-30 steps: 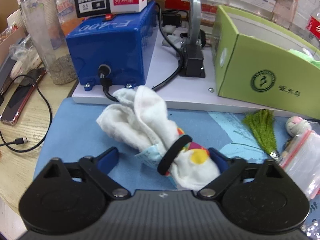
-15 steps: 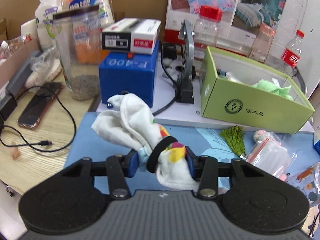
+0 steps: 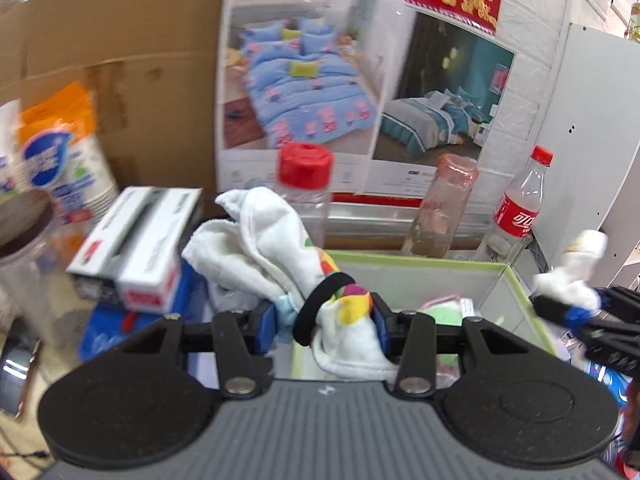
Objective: Organize soft objects
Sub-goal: 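Carry both held socks up over the lime-green box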
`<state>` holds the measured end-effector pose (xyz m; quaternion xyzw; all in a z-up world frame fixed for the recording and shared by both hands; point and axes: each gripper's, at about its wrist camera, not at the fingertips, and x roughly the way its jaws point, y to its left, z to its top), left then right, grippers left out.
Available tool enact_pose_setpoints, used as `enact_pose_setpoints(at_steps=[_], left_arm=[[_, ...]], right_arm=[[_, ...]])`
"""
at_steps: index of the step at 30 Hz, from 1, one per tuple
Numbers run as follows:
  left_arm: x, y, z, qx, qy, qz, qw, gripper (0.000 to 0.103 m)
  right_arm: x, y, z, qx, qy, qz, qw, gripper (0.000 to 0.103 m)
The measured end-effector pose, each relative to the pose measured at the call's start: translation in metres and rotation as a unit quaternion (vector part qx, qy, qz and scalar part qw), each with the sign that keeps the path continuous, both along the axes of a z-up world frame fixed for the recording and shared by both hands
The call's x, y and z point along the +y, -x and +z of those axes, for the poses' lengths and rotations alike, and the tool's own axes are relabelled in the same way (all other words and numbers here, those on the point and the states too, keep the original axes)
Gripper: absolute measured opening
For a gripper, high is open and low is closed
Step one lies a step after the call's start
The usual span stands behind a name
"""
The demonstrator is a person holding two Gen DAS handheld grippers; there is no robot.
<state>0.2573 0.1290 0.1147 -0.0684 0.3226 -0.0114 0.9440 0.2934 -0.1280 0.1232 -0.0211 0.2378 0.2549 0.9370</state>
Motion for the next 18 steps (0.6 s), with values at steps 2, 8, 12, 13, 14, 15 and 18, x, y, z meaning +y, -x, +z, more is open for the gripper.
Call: enact_pose_setpoints(at_steps=[2, 8, 12, 13, 14, 15, 18], left_arm=[[-0.013, -0.021, -0.007, 0.006, -0.007, -0.01, 0.9999, 0.045], [-0.03, -0.06, -0.037, 0.036, -0.029, -0.016, 0.9988, 0.076], [-0.024, -0.056, -0.038, 0.025, -0.039, -0.005, 0.9989, 0.076], [-0.022, -0.053, -0.037, 0.022, -0.038, -0.003, 0.999, 0.076], [-0.02, -0.05, -0.036, 0.02, -0.037, 0.001, 0.9991, 0.076], [-0.017, -0.046, -0.034, 0.02, -0.036, 0.005, 0.9991, 0.077], [-0.012, -0.03, -0.032, 0.022, -0.028, 0.007, 0.9994, 0.078]], right_arm=[[0.015, -0.02, -0.006, 0.014, 0.011, 0.014, 1.0, 0.033], [0.052, -0.061, -0.043, 0.068, 0.042, 0.053, 0.995, 0.038], [0.058, -0.069, -0.054, 0.098, 0.055, 0.039, 0.993, 0.043], [0.052, -0.065, -0.049, 0.084, 0.035, 0.03, 0.995, 0.044], [0.045, -0.061, -0.043, 0.07, 0.015, 0.018, 0.997, 0.045], [0.039, -0.056, -0.036, 0.056, 0.001, 0.01, 0.998, 0.046], [0.024, -0.04, -0.019, 0.032, -0.021, -0.005, 0.999, 0.049]])
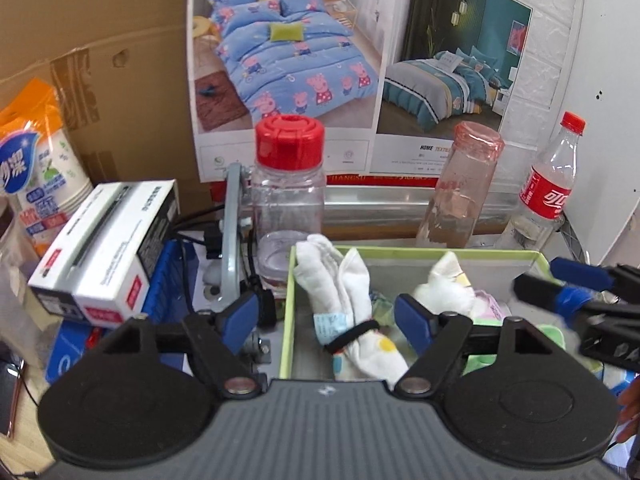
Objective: Organize soft objects
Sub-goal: 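Carry both held socks up over the lime-green box, then open both grippers to drop the socks into the lime-green box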
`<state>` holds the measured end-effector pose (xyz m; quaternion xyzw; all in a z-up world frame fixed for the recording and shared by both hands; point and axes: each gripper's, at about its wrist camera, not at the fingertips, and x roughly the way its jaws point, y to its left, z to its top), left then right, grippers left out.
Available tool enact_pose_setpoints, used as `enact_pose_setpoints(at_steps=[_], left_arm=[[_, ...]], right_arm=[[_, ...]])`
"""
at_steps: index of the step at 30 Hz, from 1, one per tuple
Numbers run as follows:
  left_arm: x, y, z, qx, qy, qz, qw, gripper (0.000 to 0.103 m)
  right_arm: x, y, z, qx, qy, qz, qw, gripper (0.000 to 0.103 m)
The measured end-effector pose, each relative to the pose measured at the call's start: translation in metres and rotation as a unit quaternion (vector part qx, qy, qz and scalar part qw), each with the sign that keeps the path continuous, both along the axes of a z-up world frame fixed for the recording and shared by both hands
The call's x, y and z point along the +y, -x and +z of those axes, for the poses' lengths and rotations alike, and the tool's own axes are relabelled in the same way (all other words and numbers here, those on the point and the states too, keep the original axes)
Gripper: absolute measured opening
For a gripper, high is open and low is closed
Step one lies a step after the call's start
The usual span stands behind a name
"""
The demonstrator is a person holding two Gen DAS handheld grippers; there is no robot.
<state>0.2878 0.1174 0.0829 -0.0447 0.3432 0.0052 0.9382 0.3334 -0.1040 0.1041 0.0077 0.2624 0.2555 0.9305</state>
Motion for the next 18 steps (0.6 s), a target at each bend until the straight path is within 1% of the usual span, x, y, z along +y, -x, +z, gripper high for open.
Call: enact_pose_setpoints(at_steps=[3, 4, 6, 7, 8, 11, 13, 16, 18], left_arm=[[0.005, 0.025, -0.001, 0.002, 0.003, 0.005, 1.0, 0.081], [0.007, 0.035, -0.002, 0.003, 0.004, 0.009, 0.9999, 0.083], [0.01, 0.057, -0.006, 0.003, 0.006, 0.014, 0.9999, 0.089], [0.011, 0.067, -0.008, 0.004, 0.006, 0.015, 0.9999, 0.099], [0.011, 0.079, -0.012, 0.003, 0.002, 0.019, 0.9998, 0.102], [0.006, 0.11, -0.022, 0.012, -0.019, 0.013, 0.9997, 0.102], [0.003, 0.125, -0.029, 0.02, -0.027, 0.003, 0.9994, 0.102], [-0.007, 0.137, -0.038, 0.043, -0.042, -0.031, 0.9977, 0.102], [-0.021, 0.136, -0.043, 0.062, -0.068, -0.072, 0.9932, 0.102]], right_arm=[[-0.016, 0.025, 0.01, -0.012, -0.012, -0.01, 1.0, 0.051], [-0.023, 0.034, 0.01, -0.012, -0.015, -0.014, 1.0, 0.051], [-0.035, 0.052, 0.007, -0.003, -0.025, -0.023, 0.999, 0.053], [-0.041, 0.061, 0.004, 0.002, -0.028, -0.027, 0.999, 0.053], [-0.048, 0.071, 0.0, 0.01, -0.032, -0.034, 0.999, 0.054], [-0.071, 0.104, -0.018, 0.028, -0.05, -0.065, 0.996, 0.056], [-0.087, 0.123, -0.031, 0.039, -0.072, -0.099, 0.992, 0.056], [-0.11, 0.15, -0.047, 0.049, -0.108, -0.14, 0.983, 0.058], [-0.124, 0.166, -0.056, 0.055, -0.131, -0.16, 0.977, 0.058]])
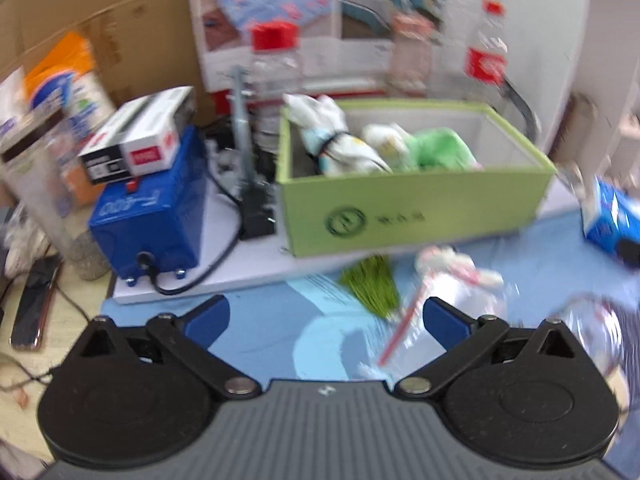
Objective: Organize soft objects
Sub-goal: 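Open both grippers to drop the socks into the lime-green box, then move the left gripper to the clear zip bag while the right gripper approaches the pink-and-white sock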
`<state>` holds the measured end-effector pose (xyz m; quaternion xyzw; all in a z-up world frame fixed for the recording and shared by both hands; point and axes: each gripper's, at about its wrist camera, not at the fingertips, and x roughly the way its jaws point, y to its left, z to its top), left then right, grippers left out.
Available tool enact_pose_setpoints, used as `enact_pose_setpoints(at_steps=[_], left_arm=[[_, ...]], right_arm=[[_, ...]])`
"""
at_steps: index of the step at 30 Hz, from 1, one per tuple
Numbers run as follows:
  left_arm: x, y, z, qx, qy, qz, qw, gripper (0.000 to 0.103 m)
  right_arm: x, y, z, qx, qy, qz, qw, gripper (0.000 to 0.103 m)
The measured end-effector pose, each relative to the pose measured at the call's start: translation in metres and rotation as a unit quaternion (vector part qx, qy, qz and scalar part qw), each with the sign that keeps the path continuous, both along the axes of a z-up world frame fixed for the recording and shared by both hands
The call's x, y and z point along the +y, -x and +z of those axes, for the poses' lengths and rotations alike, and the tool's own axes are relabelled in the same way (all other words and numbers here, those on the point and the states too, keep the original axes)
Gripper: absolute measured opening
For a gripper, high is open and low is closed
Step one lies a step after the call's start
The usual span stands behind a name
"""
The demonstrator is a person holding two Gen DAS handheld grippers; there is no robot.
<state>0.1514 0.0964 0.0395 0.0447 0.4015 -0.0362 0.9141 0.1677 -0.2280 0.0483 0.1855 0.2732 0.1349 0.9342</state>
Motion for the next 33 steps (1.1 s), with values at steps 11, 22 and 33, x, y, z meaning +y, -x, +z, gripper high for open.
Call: enact_pose_setpoints(at_steps=[11, 22, 33], left_arm=[[-0.066, -0.049, -0.034, 0.102, -0.084, -0.234, 0.9632, 0.102], [-0.052, -0.083, -0.052, 0.162, -0.055, -0.209, 0.9628, 0.102], [0.041, -0.099, -0.061, 0.183, -0.08, -0.046, 0.9788, 0.102]], right_arm=[[-0.033, 0.017, -0.014, 0.022, -0.013, -0.043, 0.999, 0.06], [-0.025, 0.001, -0.009, 0.023, -0.007, -0.024, 0.999, 0.06], [0.015, -0.012, 0.015, 0.013, 0.03, 0.049, 0.998, 0.061]])
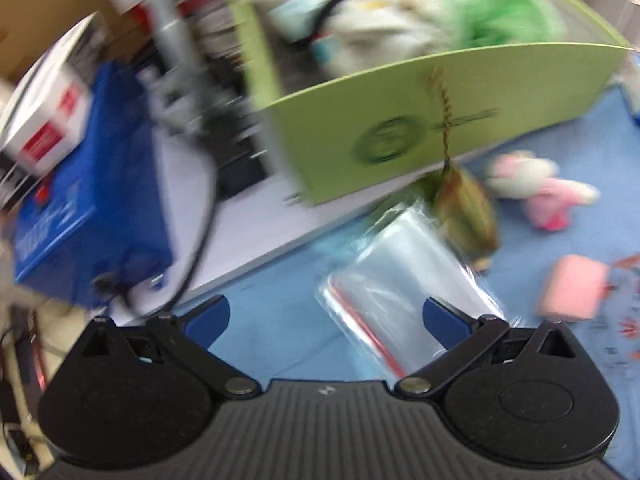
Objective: Organize soft objects
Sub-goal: 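Move the left gripper to the clear zip bag while the right gripper approaches the pink-and-white sock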
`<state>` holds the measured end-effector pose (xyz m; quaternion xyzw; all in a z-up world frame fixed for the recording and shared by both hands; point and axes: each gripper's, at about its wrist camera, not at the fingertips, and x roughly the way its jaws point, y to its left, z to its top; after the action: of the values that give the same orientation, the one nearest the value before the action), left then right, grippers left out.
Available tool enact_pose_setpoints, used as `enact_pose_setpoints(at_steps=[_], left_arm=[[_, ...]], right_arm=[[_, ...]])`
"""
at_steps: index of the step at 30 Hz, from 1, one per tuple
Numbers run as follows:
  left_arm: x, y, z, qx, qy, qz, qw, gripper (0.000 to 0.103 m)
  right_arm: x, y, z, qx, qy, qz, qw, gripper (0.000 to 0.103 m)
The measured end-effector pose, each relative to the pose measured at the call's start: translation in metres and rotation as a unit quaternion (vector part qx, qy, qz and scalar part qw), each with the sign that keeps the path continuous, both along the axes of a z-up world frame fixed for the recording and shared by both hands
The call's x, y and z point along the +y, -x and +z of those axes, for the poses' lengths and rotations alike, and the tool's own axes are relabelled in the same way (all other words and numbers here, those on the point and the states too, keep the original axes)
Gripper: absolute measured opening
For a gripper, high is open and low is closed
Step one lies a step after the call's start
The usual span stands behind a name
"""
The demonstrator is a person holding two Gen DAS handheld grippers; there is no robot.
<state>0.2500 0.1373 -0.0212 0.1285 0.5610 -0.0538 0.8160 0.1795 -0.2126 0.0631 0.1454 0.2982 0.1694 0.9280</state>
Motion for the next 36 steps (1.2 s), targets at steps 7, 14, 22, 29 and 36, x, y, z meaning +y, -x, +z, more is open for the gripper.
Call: enact_pose_setpoints(at_steps=[7, 14, 22, 29, 36], left_arm=[[0.053, 0.022, 0.01, -0.024, 0.068, 0.086, 0.9937, 0.102], [0.052, 0.059, 0.037, -0.104, 0.133, 0.122, 0.978, 0.102], [0.066, 0.079, 0.032, -0.124, 0.158, 0.129, 0.9712, 0.102], [0.082, 0.097, 0.027, -0.131, 0.149, 0.139, 0.9702, 0.102], [0.079, 0.091, 0.026, -0.12, 0.167, 0.143, 0.9682, 0.102]], right_arm=[[0.025, -0.007, 0.013, -0.001, 0.032, 0.037, 0.999, 0.061], [0.121, -0.093, 0.009, 0.147, 0.145, 0.217, 0.954, 0.061], [0.184, -0.14, -0.027, 0.268, 0.232, 0.214, 0.91, 0.061], [0.179, -0.16, -0.048, 0.296, 0.289, 0.167, 0.895, 0.062], [0.075, -0.152, -0.055, 0.318, 0.257, 0.056, 0.911, 0.063]])
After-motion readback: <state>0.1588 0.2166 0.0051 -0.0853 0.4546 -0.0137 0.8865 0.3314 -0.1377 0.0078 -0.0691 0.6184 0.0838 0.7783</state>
